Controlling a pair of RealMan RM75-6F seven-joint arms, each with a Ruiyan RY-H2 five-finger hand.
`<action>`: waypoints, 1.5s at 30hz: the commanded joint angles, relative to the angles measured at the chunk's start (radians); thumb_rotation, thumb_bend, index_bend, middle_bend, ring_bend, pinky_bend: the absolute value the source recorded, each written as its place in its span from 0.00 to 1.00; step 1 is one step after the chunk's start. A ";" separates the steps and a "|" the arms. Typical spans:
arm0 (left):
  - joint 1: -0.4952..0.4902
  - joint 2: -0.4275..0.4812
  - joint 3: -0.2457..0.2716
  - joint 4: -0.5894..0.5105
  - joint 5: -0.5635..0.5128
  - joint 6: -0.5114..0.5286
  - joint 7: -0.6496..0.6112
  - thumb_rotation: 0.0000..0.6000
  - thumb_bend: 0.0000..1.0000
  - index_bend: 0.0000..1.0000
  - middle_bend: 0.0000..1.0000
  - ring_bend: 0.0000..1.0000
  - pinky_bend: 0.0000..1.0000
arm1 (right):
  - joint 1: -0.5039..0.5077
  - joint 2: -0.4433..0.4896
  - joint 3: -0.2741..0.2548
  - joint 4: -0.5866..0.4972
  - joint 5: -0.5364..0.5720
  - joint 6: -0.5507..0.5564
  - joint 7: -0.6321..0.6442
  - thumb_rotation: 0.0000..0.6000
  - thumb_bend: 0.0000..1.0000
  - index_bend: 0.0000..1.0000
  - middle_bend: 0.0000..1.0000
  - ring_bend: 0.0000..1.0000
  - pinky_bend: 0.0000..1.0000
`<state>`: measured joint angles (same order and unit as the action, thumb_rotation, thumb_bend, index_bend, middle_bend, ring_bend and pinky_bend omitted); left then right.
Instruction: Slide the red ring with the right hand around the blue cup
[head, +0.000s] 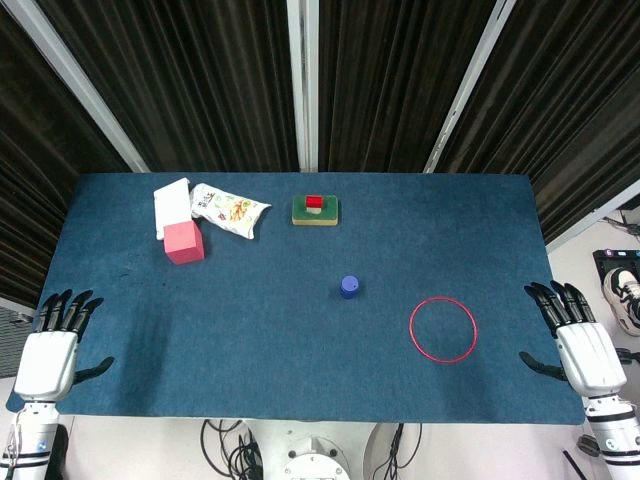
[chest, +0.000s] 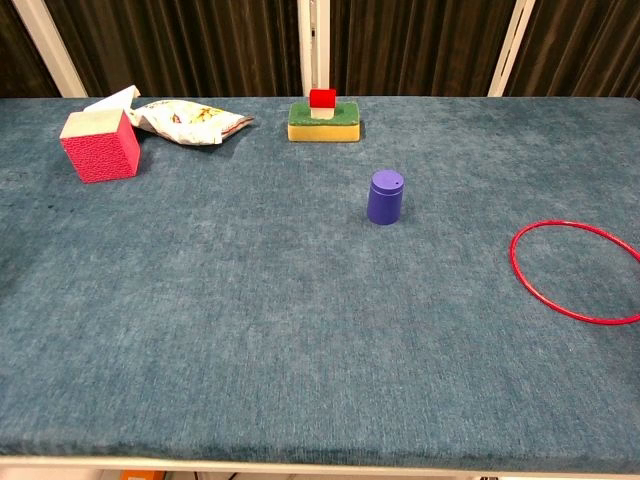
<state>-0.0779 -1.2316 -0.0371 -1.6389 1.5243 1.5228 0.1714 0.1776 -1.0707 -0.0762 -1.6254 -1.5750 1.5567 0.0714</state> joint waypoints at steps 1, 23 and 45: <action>-0.002 -0.004 0.000 0.001 -0.005 -0.006 -0.001 1.00 0.00 0.16 0.09 0.00 0.00 | 0.000 -0.001 0.007 -0.004 -0.007 -0.011 -0.003 1.00 0.06 0.08 0.09 0.00 0.00; 0.005 -0.023 0.007 0.023 -0.005 -0.001 -0.022 1.00 0.00 0.16 0.09 0.00 0.00 | 0.098 -0.190 -0.031 0.134 -0.066 -0.340 -0.071 1.00 0.22 0.49 0.16 0.00 0.00; 0.011 -0.034 0.008 0.063 -0.009 0.000 -0.064 1.00 0.00 0.16 0.09 0.00 0.00 | 0.124 -0.323 -0.021 0.282 -0.054 -0.390 -0.041 1.00 0.33 0.54 0.15 0.00 0.00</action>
<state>-0.0668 -1.2652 -0.0289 -1.5758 1.5151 1.5230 0.1076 0.3016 -1.3938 -0.0967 -1.3428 -1.6299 1.1674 0.0305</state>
